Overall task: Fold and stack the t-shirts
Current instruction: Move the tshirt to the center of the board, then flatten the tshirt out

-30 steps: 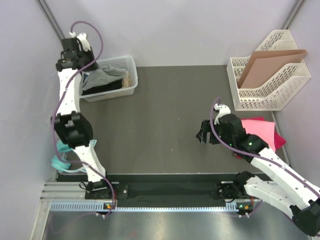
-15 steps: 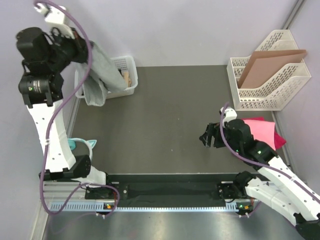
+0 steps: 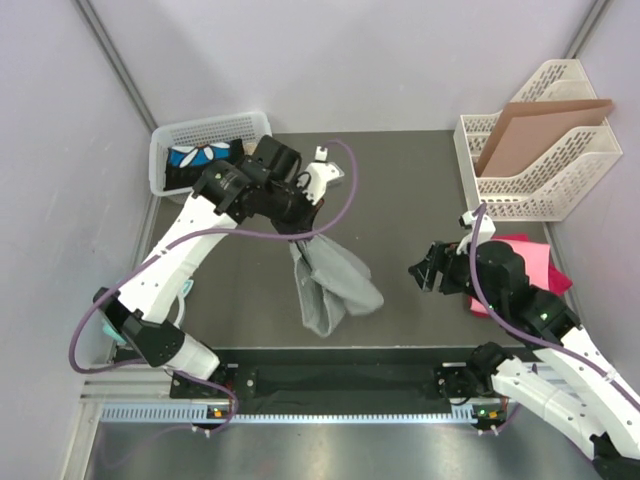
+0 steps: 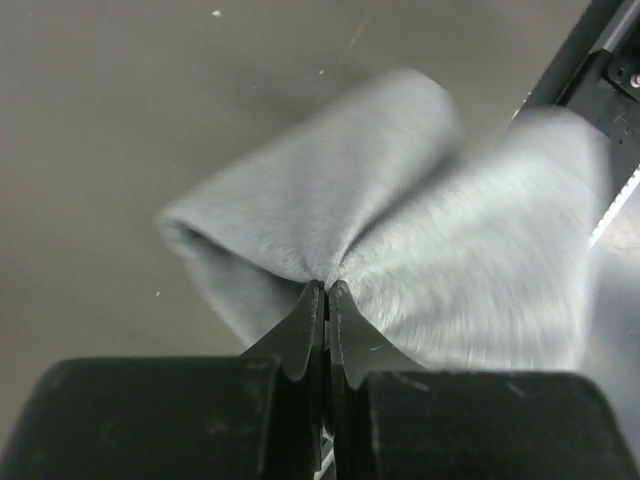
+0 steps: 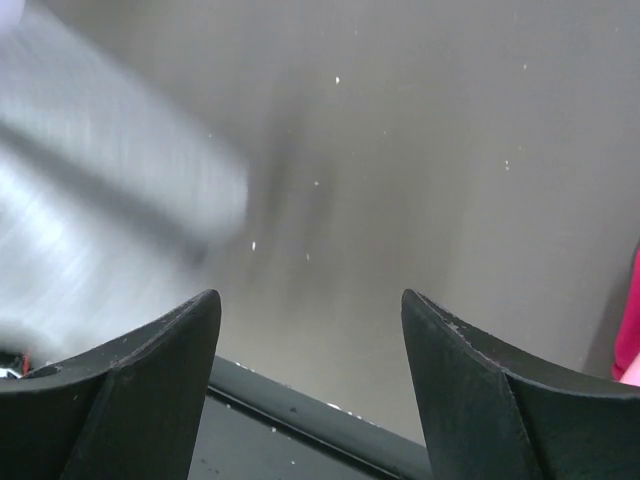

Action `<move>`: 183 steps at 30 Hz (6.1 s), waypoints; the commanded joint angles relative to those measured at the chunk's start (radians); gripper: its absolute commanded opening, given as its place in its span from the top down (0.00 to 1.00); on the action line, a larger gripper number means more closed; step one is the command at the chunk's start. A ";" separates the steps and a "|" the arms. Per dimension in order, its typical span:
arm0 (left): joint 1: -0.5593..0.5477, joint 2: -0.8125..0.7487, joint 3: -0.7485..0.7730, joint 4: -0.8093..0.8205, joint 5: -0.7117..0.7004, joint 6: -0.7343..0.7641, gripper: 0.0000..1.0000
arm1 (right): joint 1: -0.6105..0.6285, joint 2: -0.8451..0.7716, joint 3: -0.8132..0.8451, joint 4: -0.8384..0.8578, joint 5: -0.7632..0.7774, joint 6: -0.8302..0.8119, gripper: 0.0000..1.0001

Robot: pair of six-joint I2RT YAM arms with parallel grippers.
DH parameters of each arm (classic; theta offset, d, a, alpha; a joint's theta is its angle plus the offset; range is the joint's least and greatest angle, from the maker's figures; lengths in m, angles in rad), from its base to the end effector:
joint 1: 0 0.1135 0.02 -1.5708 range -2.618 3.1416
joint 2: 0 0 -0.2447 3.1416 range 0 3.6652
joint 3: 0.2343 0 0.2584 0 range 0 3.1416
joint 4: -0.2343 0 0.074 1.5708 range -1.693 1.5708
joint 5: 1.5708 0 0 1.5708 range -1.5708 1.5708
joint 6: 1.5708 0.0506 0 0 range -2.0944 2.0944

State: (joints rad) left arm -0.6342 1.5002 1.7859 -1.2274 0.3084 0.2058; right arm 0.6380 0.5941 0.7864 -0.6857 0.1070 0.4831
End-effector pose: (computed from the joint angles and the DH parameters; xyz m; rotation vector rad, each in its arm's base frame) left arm 0.2317 -0.1895 0.3872 1.1509 2.2626 -0.5604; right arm 0.1333 0.0921 0.2985 -0.0960 2.1104 0.5752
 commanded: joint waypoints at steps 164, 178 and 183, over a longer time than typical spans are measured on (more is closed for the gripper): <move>0.125 -0.291 0.521 -0.133 -0.374 0.334 1.00 | 0.712 0.446 0.740 -0.577 0.826 0.285 1.00; 0.125 -0.431 0.377 -0.279 -0.325 0.359 1.00 | 0.743 0.406 0.869 -0.721 0.700 0.403 1.00; 0.125 -0.411 0.503 -0.279 -0.353 0.392 1.00 | 0.750 0.389 0.870 -0.700 0.548 0.351 1.00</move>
State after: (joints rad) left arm -0.5236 1.1076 2.2002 -1.4078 0.0620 0.5499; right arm 1.3811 1.0199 1.6428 -1.2587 0.7383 0.8631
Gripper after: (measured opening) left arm 0.042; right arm 0.017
